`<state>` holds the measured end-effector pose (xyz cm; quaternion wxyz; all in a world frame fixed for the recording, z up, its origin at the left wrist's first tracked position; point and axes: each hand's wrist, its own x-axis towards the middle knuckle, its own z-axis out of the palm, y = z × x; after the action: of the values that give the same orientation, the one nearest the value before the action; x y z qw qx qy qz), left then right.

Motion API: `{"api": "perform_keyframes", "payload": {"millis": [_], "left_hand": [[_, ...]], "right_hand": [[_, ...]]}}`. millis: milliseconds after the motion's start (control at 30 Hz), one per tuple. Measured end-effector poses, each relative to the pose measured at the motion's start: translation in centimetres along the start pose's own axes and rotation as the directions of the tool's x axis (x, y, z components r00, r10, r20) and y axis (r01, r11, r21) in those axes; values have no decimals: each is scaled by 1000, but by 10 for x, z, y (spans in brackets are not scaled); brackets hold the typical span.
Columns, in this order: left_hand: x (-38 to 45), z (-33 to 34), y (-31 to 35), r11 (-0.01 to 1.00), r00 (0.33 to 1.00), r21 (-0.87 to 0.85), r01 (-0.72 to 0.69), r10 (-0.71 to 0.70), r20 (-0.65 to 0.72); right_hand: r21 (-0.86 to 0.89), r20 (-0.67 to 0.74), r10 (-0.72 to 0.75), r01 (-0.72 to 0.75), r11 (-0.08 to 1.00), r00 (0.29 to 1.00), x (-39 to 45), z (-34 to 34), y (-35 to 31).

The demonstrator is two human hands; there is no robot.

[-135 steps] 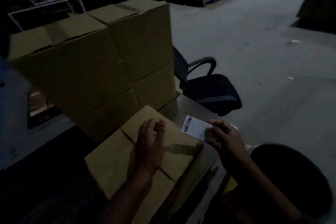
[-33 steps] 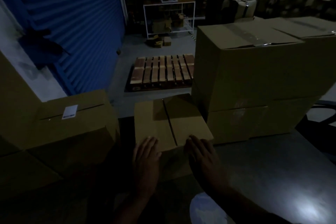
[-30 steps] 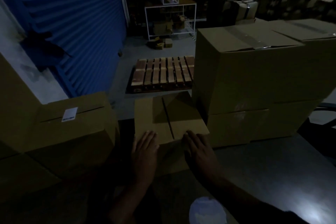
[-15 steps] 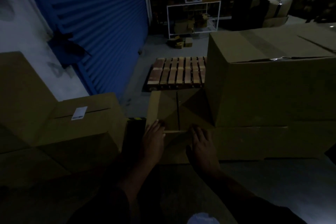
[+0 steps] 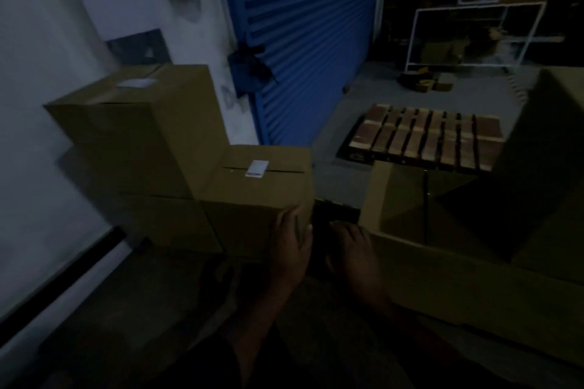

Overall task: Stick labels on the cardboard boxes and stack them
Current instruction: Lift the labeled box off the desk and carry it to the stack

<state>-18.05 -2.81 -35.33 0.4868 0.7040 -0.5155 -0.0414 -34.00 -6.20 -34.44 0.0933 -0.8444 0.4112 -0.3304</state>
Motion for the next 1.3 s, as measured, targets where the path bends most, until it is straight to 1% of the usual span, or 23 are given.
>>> {"api": "perform_keyframes", "payload": {"millis": [33, 100, 200, 267, 333, 400, 467, 533, 633, 733, 833, 900, 967, 1033, 1133, 1200, 1300], "left_hand": [[7, -12, -16, 999, 998, 14, 49, -48, -37], [23, -35, -46, 984, 983, 41, 176, -173, -68], [53, -65, -81, 933, 936, 75, 351, -347, -63], [68, -80, -102, 907, 914, 110, 406, -403, -49], [78, -89, -118, 901, 912, 146, 409, -409, -36], [82, -96, -130, 910, 931, 199, 365, -361, -55], [85, -101, -140, 911, 942, 241, 335, -324, -85], [87, -104, -148, 905, 947, 280, 320, -312, -75], [88, -103, -155, 891, 955, 347, 292, -293, -50], [86, -102, -153, 887, 956, 356, 295, -272, -114], [83, -105, -149, 882, 936, 317, 350, -318, -148], [75, -106, -149, 886, 921, 256, 387, -358, -153], [65, -107, -148, 887, 899, 154, 435, -417, -135], [57, -112, -147, 876, 878, 69, 477, -471, -86], [42, -125, -144, 864, 867, 75, 498, -498, -24], [31, -136, -138, 859, 861, 70, 507, -508, -3], [12, -155, -122, 855, 855, 81, 512, -516, 44]], "right_hand": [[34, 23, 22, -23, 999, 999, 11, 9, -10], [85, 72, 63, -69, 994, 995, 33, 22, -34], [117, 68, 76, -84, 990, 995, 68, 48, -57], [102, 106, 172, -182, 978, 979, 89, 67, -64], [66, 119, 254, -263, 962, 960, 105, 87, -62], [50, 124, 320, -328, 943, 939, 116, 104, -61], [35, 159, 387, -397, 917, 908, 120, 117, -61], [50, 170, 439, -453, 890, 882, 121, 127, -64], [57, 147, 473, -485, 873, 869, 119, 131, -67], [52, 122, 477, -485, 873, 871, 109, 125, -64], [70, 91, 505, -511, 857, 858, 93, 115, -63], [95, 88, 527, -533, 841, 846, 80, 109, -67], [119, 74, 540, -545, 830, 838, 64, 101, -73], [123, 51, 562, -563, 817, 826, 46, 92, -80], [95, 20, 606, -605, 791, 795, 18, 79, -92], [40, 14, 616, -616, 786, 787, 0, 69, -101], [74, 8, 618, -617, 784, 786, -33, 48, -118]]}}
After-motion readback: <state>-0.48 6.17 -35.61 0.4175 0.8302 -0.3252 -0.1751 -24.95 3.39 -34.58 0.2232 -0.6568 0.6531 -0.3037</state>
